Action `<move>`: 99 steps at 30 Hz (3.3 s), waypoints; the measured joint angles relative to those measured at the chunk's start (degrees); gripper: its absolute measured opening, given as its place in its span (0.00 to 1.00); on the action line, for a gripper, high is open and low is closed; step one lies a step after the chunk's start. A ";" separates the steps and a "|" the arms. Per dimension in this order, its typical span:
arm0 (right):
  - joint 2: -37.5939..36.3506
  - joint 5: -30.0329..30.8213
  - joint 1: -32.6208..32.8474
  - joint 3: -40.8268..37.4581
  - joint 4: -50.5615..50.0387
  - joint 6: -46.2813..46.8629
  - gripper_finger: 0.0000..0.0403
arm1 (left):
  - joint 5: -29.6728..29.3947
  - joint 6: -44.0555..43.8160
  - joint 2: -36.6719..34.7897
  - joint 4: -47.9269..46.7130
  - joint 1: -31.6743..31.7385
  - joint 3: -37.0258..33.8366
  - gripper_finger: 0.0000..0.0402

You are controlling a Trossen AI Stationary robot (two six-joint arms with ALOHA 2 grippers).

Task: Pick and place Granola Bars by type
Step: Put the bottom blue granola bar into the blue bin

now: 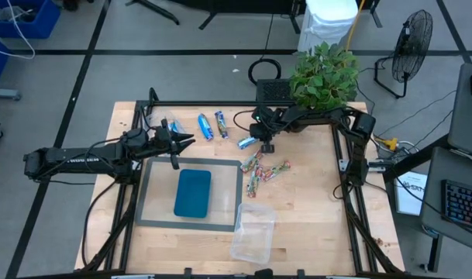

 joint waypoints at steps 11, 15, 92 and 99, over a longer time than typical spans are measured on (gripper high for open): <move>-15.77 -7.56 5.26 -0.69 4.10 4.14 0.00 | -0.02 -1.11 0.18 0.33 0.04 0.02 0.21; -22.15 -17.39 7.58 -5.92 15.65 8.33 0.00 | 0.18 -0.43 2.91 0.56 0.01 0.04 0.21; -28.15 -28.44 14.29 -23.43 44.77 19.21 0.00 | 17.00 23.05 47.82 36.12 -13.03 21.10 0.47; -28.13 -28.41 14.26 -23.41 44.70 19.21 0.00 | 16.60 25.33 52.21 35.95 -13.03 24.35 0.48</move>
